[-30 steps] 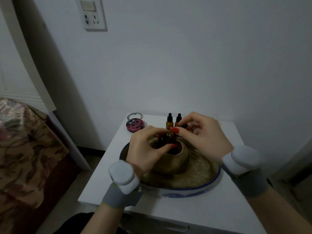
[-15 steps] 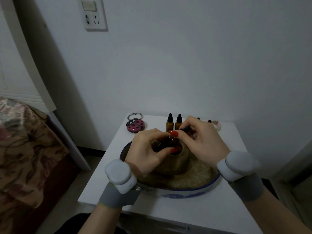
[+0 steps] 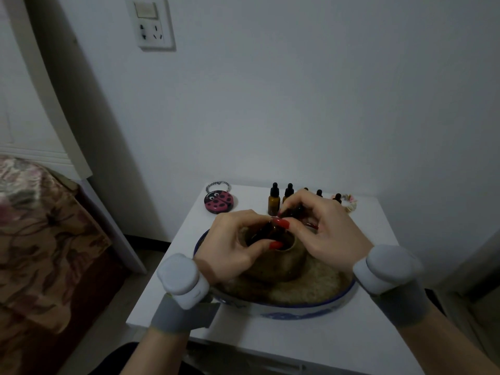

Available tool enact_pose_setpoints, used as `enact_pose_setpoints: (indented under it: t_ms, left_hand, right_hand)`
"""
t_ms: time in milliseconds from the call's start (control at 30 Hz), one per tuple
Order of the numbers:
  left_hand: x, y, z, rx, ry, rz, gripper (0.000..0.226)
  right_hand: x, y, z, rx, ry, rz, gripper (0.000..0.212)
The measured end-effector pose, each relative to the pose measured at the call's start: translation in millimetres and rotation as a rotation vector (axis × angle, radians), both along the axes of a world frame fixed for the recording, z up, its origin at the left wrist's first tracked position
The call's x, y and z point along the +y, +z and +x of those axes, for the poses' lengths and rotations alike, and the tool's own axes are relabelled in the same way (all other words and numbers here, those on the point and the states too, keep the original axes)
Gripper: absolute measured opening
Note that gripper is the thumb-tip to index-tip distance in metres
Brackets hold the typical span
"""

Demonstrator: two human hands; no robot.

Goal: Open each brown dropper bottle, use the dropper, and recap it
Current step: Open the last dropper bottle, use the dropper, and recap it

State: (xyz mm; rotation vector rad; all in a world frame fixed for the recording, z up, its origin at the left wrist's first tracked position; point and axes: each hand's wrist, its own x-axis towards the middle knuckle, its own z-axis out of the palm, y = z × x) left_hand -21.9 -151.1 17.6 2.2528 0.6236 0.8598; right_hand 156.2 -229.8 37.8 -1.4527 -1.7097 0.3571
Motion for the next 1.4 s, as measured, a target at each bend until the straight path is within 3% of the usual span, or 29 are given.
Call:
enact_pose_setpoints:
  t_ms: [267, 533, 733, 933, 1100, 1400]
  left_hand:
    - [-1, -3, 4, -0.020, 0.062, 0.045, 0.027]
    - [0, -5, 8, -0.021, 0.134, 0.125, 0.027]
    - [2, -8, 8, -0.051, 0.162, 0.117, 0.026]
    - [2, -10, 9, -0.057, 0.154, 0.110, 0.032]
    - [1, -9, 9, -0.050, 0.154, 0.090, 0.031]
    - [1, -7, 8, -0.076, 0.149, 0.055, 0.030]
  right_hand:
    - [-2, 7, 0, -0.070, -0.057, -0.029, 0.049]
    - [-1, 6, 2, -0.161, -0.045, 0.007, 0.007]
    - [-4, 9, 1, -0.149, -0.053, 0.053, 0.029]
    - [-1, 4, 0, -0.168, -0.181, 0.014, 0.024]
    - [-2, 6, 2, -0.165, -0.124, 0.063, 0.006]
    - [-4, 12, 7, 0.010, -0.015, 0.022, 0.027]
